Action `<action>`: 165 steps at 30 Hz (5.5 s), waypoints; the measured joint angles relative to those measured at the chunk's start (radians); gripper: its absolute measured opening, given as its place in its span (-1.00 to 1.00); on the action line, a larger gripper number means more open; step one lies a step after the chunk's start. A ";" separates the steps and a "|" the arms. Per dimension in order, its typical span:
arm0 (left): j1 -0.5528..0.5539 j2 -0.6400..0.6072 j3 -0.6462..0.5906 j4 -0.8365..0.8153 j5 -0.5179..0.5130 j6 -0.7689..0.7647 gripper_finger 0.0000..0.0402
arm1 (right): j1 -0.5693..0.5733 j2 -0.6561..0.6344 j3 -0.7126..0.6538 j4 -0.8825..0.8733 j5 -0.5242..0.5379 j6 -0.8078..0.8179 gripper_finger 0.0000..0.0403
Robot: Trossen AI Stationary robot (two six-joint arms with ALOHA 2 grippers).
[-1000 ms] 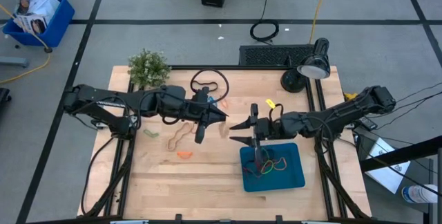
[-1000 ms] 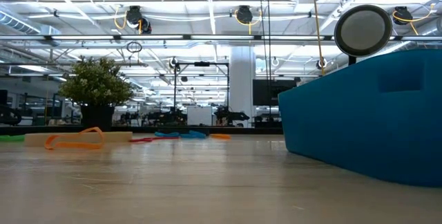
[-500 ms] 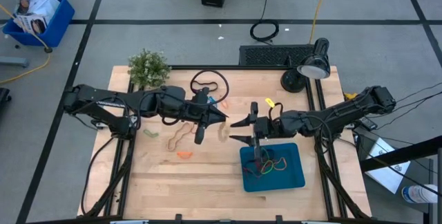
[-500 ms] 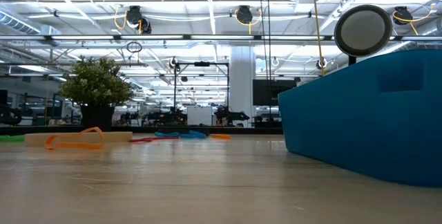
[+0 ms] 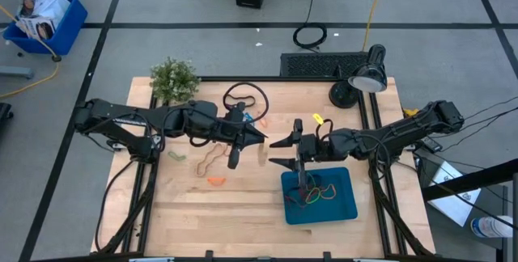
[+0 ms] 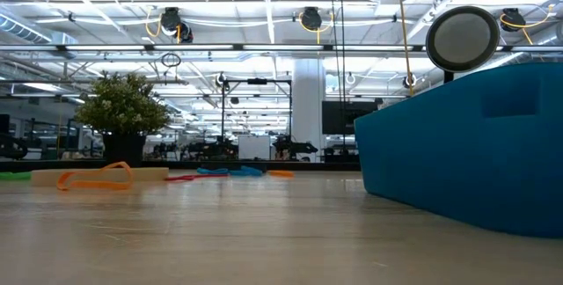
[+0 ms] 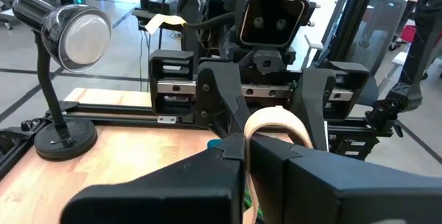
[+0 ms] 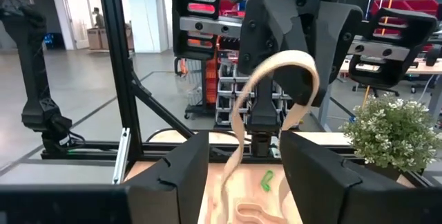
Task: Pick and place rubber bands into bin
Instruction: Put the light brown rubber band into the blue bin, then put the orange rubber band into the blue bin
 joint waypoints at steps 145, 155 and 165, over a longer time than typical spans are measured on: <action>-0.045 -0.134 0.001 -0.475 0.000 -0.050 -0.27 | 0.193 -0.001 -0.178 -0.870 -0.211 0.860 -0.55; -0.045 -0.134 0.000 -0.526 -0.001 -0.039 -0.27 | 0.165 -0.120 -0.178 -0.866 -0.165 0.819 -0.19; -0.079 -0.050 0.000 -0.855 -0.090 -0.015 -0.27 | 0.116 -0.278 -0.178 -0.805 -0.044 0.752 -0.20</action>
